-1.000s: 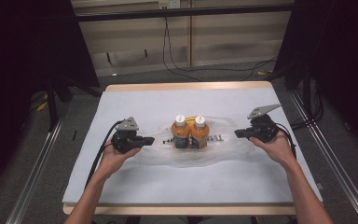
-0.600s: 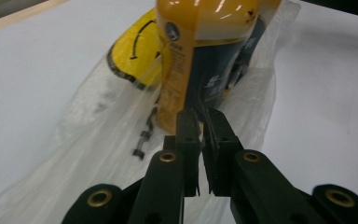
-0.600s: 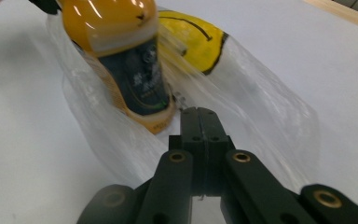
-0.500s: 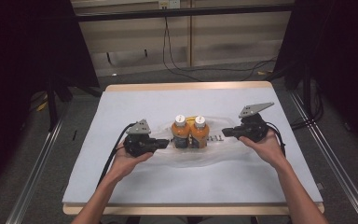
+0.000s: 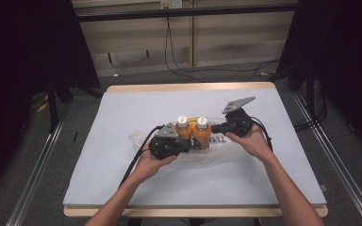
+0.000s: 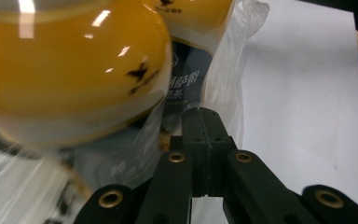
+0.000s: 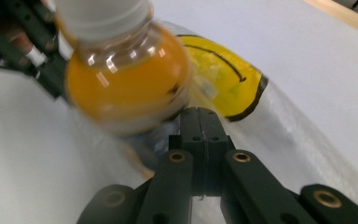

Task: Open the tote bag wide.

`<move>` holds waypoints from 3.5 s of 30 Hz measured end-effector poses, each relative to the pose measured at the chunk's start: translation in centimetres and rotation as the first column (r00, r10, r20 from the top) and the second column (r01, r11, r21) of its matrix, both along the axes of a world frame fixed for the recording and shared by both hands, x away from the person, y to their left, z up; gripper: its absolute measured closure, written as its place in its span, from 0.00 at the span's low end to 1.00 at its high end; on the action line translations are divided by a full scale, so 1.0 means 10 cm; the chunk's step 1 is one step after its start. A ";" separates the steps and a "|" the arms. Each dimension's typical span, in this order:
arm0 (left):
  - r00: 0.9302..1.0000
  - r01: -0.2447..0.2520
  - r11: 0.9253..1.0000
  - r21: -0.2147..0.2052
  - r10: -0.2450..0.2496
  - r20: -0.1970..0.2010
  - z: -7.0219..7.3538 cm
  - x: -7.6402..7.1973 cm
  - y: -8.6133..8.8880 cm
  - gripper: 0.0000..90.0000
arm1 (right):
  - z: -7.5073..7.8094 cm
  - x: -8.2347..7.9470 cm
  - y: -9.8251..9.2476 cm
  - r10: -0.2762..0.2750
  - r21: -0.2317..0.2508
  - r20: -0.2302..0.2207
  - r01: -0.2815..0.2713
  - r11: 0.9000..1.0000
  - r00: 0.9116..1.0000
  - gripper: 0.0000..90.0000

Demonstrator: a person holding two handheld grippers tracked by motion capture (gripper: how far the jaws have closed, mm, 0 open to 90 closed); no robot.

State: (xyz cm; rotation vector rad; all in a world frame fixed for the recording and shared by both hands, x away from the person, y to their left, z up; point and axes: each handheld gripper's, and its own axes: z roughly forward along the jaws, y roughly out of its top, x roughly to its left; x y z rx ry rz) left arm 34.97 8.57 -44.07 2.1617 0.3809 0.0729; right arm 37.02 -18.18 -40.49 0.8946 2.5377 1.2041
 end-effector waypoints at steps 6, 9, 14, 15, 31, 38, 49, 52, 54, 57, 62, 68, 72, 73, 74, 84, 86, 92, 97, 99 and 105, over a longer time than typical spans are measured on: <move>0.999 -0.035 0.999 0.006 0.035 -0.008 -0.14 0.03 -0.04 1.00 | -0.20 0.18 0.13 -0.001 -0.021 -0.042 0.000 1.000 0.999 1.00; 0.999 -0.041 0.999 0.027 0.041 -0.001 -0.16 0.03 -0.04 1.00 | -0.27 0.20 0.16 0.008 -0.015 -0.055 -0.009 1.000 0.998 1.00; 0.999 -0.032 0.999 0.029 0.033 -0.014 -0.24 0.02 -0.08 1.00 | -0.42 0.26 0.21 0.012 -0.023 -0.086 -0.014 1.000 0.996 1.00; 0.999 -0.031 0.998 0.046 0.031 -0.009 -0.26 0.01 -0.09 1.00 | -0.44 0.27 0.22 0.012 -0.031 -0.094 -0.015 0.999 0.996 1.00; 1.000 -0.028 0.995 0.095 0.029 -0.004 -0.42 -0.13 -0.05 1.00 | -0.75 0.46 0.28 -0.002 -0.059 -0.152 -0.007 0.998 0.988 1.00; 0.999 -0.014 0.995 0.101 0.017 -0.029 -0.45 -0.15 -0.04 1.00 | -0.75 0.52 0.30 -0.021 -0.057 -0.161 0.012 0.998 0.987 1.00; 0.998 0.058 0.993 0.102 -0.055 -0.036 -0.45 -0.28 -0.08 1.00 | -0.78 0.66 0.32 -0.046 -0.011 -0.186 0.044 0.999 0.981 1.00; 0.997 0.070 0.992 0.104 -0.066 -0.035 -0.45 -0.31 -0.09 1.00 | -0.77 0.71 0.38 -0.052 -0.033 -0.177 0.047 0.998 0.983 1.00; 0.996 0.088 0.989 0.116 -0.085 -0.031 -0.44 -0.32 -0.09 1.00 | -0.77 0.73 0.43 -0.050 -0.034 -0.182 0.045 0.998 0.982 1.00; 0.995 0.101 0.990 0.102 -0.099 -0.026 -0.45 -0.34 -0.09 1.00 | -0.78 0.79 0.45 -0.053 -0.024 -0.186 0.049 0.998 0.981 1.00; 0.994 0.112 0.987 0.113 -0.110 -0.024 -0.43 -0.40 -0.08 1.00 | -0.77 0.83 0.53 -0.065 -0.053 -0.165 0.058 0.997 0.984 1.00; 0.993 0.114 0.989 0.093 -0.110 -0.050 -0.45 -0.41 -0.06 1.00 | -0.82 0.87 0.51 -0.096 0.019 -0.181 0.101 0.995 0.979 1.00; 0.992 0.121 0.988 0.093 -0.118 -0.045 -0.45 -0.44 -0.06 1.00 | -0.83 0.91 0.53 -0.104 0.025 -0.178 0.110 0.994 0.978 1.00; 0.992 0.121 0.988 0.093 -0.118 -0.045 -0.45 -0.44 -0.06 1.00 | -0.83 0.91 0.54 -0.112 0.023 -0.178 0.118 0.993 0.978 1.00; 0.992 0.123 0.988 0.099 -0.120 -0.037 -0.44 -0.46 -0.07 1.00 | -0.83 0.92 0.55 -0.123 0.020 -0.180 0.129 0.991 0.976 1.00; 0.988 0.154 0.979 0.132 -0.152 -0.030 -0.42 -0.54 -0.08 1.00 | -0.81 0.96 0.63 -0.153 -0.025 -0.138 0.151 0.988 0.978 1.00; 0.988 0.151 0.983 0.106 -0.148 -0.030 -0.43 -0.55 -0.08 1.00 | -0.79 0.97 0.67 -0.166 -0.051 -0.127 0.161 0.986 0.978 1.00; 0.987 0.162 0.981 0.106 -0.160 -0.031 -0.43 -0.57 -0.07 1.00 | -0.78 1.02 0.71 -0.189 -0.077 -0.118 0.181 0.980 0.975 1.00; 0.986 0.168 0.979 0.113 -0.166 -0.027 -0.42 -0.61 -0.07 1.00 | -0.78 1.08 0.72 -0.203 -0.074 -0.121 0.195 0.978 0.972 1.00; 0.984 0.176 0.977 0.123 -0.175 -0.018 -0.41 -0.63 -0.07 1.00 | -0.77 1.13 0.75 -0.217 -0.089 -0.120 0.207 0.974 0.969 1.00; 0.982 0.186 0.974 0.126 -0.181 -0.052 -0.41 -0.59 -0.05 1.00 | -0.76 1.17 0.76 -0.232 -0.103 -0.112 0.221 0.970 0.966 1.00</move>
